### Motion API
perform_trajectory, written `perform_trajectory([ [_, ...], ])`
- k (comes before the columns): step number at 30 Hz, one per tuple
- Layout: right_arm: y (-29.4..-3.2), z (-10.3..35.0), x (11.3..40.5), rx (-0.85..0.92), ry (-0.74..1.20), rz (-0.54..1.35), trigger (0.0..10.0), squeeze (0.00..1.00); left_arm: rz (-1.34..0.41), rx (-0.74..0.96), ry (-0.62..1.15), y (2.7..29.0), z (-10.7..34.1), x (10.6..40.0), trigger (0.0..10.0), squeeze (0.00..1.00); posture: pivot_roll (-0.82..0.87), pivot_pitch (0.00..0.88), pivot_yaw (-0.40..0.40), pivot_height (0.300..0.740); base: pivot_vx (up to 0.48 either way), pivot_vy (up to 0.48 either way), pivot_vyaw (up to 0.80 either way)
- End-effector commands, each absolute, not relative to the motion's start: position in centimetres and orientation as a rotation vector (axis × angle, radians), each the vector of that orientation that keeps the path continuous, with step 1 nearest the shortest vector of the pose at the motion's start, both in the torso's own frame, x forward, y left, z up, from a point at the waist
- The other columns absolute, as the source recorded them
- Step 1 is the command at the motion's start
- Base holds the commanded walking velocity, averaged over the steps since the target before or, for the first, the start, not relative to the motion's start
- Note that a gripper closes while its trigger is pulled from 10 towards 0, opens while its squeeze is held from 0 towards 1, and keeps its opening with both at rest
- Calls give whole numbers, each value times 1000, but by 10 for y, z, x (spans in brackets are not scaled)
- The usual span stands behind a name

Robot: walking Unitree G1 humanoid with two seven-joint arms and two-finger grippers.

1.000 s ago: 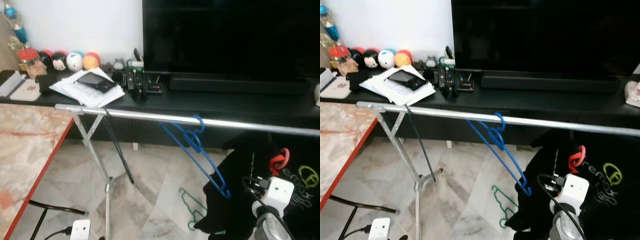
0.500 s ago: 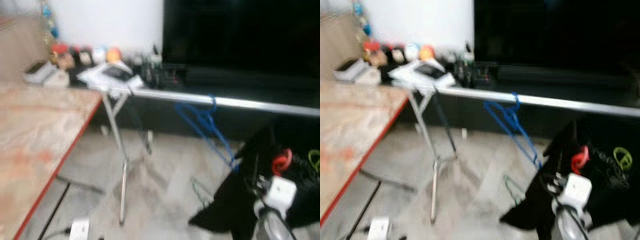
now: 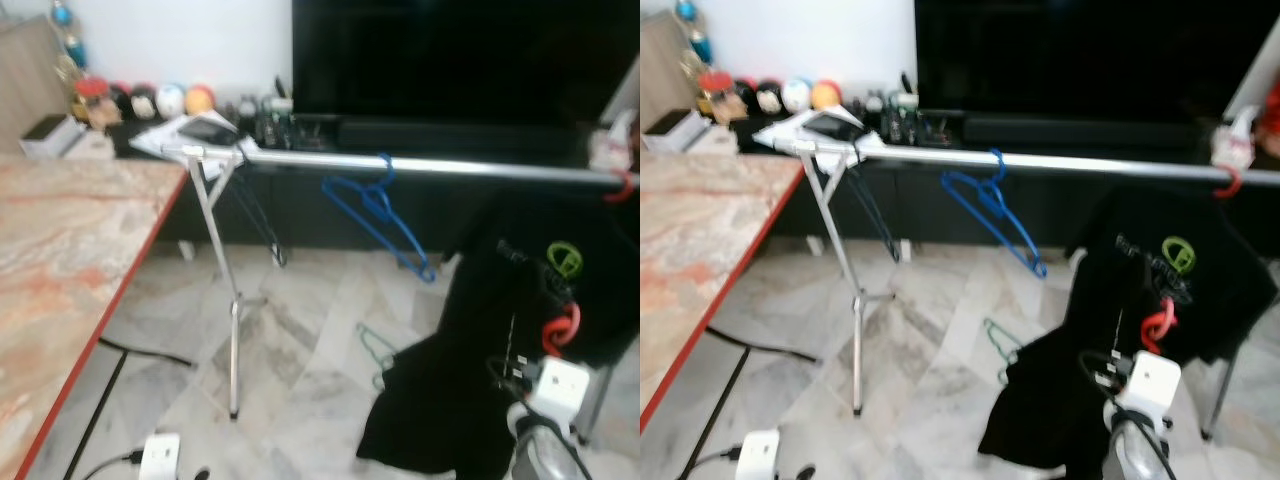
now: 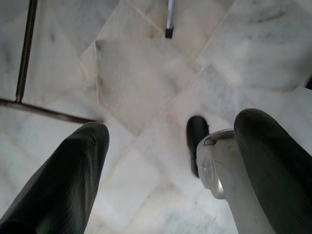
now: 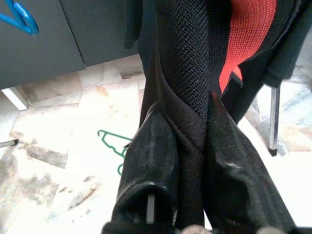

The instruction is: Hang hanger

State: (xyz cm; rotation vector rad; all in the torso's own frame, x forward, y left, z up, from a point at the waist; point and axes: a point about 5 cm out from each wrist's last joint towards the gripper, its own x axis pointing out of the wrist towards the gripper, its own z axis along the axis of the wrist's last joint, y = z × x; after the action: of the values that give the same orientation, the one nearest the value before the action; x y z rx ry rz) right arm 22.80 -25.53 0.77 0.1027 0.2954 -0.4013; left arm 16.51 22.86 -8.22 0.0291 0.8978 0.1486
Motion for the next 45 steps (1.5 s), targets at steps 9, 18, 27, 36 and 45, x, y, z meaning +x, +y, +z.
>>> perform_trajectory([
  [9,-261,7,229,91,285,-404,10000,0,143,21,926,226,-86,159,10000,0,-71,34,-18,740,-310,0,0],
  [18,-257,7,229,89,285,-393,10000,0,140,22,927,226,-86,159,10000,0,-71,34,-18,740,-311,0,0],
  [27,-253,13,226,85,267,-384,10000,0,137,24,925,226,-86,159,10000,0,-69,39,-20,740,-157,0,0],
  [36,-264,10,217,83,287,-379,10000,0,133,26,925,225,-86,159,10000,0,-69,41,-22,740,0,0,0],
  [45,-271,1,212,64,340,-365,10000,0,133,23,927,225,-86,159,10000,0,-68,38,-23,740,0,0,0],
])
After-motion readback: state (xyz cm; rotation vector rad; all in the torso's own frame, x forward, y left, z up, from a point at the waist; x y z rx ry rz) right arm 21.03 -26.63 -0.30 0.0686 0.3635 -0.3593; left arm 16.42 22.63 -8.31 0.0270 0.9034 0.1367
